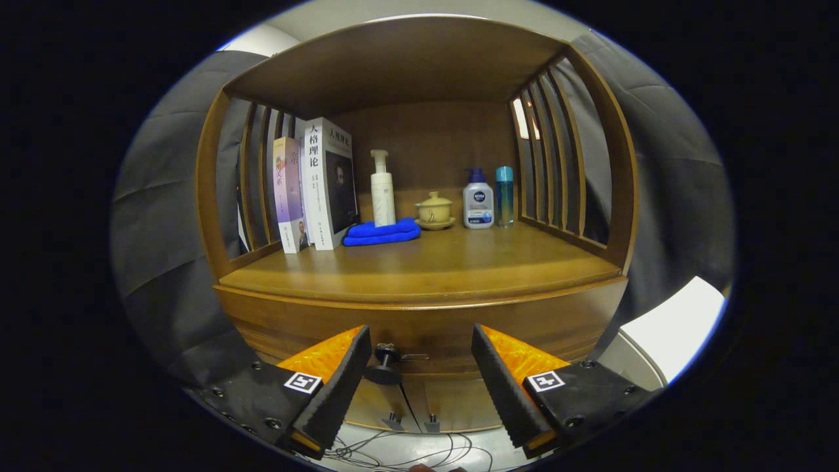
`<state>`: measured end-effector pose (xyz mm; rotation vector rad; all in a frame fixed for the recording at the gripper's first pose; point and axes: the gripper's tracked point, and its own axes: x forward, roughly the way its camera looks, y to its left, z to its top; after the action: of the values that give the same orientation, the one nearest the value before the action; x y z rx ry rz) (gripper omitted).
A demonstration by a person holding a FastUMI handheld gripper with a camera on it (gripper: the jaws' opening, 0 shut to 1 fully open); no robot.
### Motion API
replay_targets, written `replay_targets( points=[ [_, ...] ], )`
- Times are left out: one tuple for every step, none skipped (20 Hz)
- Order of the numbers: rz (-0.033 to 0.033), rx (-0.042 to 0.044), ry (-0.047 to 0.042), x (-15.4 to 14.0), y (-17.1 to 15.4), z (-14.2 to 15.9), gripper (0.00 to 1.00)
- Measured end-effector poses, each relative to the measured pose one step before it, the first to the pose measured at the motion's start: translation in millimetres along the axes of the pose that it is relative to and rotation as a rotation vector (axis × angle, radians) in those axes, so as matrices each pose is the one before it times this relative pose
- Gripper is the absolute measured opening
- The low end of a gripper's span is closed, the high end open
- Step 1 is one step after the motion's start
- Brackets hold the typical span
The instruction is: Pull open the drawer, take out the items inside it, and place them on the countertop above the cabinet.
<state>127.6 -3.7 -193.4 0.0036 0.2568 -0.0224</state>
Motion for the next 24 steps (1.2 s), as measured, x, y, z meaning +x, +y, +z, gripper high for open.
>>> replay_targets(
  points=[
    [0.00239,-0.00082,0.00906,3.67,3.12,-5.11,0.98],
    [0.00161,-0.00379,0.00888,2.61,2.38,-5.2,0.98],
    [0.00293,-0.00557,0.0056,3.25,2.93,-3.89,0.98],
    [0.00173,-0.00796,0.00562,2.89,3.8,-3.48,0.98],
    [0.00007,-0.00888,0.00521,3.47,2.06,-4.93,0.98],
    [-0.00065,-0.00917,0.00398,3.6,2.78,-3.56,0.98],
    [-0.0009,-0.01155,0.00612,1.69,2.81,-5.14,0.98],
    [-0.00777,-0.01336,0.00837,2.15,-0.61,-4.59,0.98],
    [-0.01165,-0.01013,0.00784,2.29,-2.54,-4.6,0.98],
    [0.00071,-0.00395,0.00426,2.02,0.75,-2.1,0.98],
    [0.00123,0.00301,0.00405,1.43,1.66,-2.69,0.98],
    [0.00408,0.00386,0.00517,1.06,1.63,-2.84,0.98],
    [0.00423,0.00147,0.00221,1.41,1.05,-2.23,0.98],
    [0.00409,-0.00236,0.00544,1.98,2.05,-1.84,0.94],
    [-0.00391,-0.00942,0.00292,1.32,-0.24,-2.53,0.89],
    [-0.00434,-0.01636,0.0014,2.42,-0.86,-1.49,0.85],
    [-0.00504,-0.01133,-0.00056,1.07,-0.1,-0.77,0.8],
    [0.00503,-0.0011,-0.00116,2.39,1.27,0.2,0.79],
    [0.03587,0.01158,0.00311,0.42,10.67,-1.09,0.72],
    [-0.00696,0.00133,0.00134,-0.72,-0.79,-0.23,0.64],
    [-0.00439,-0.01957,0.00042,5.69,0.77,-2.25,0.56],
    [0.00141,-0.01865,0.00074,-5.61,-1.62,1.84,0.48],
    [0.00382,-0.00316,-0.00718,4.06,0.19,-2.09,0.46],
    [0.00314,0.01121,-0.00662,-2.93,0.13,1.85,0.43]
  ],
)
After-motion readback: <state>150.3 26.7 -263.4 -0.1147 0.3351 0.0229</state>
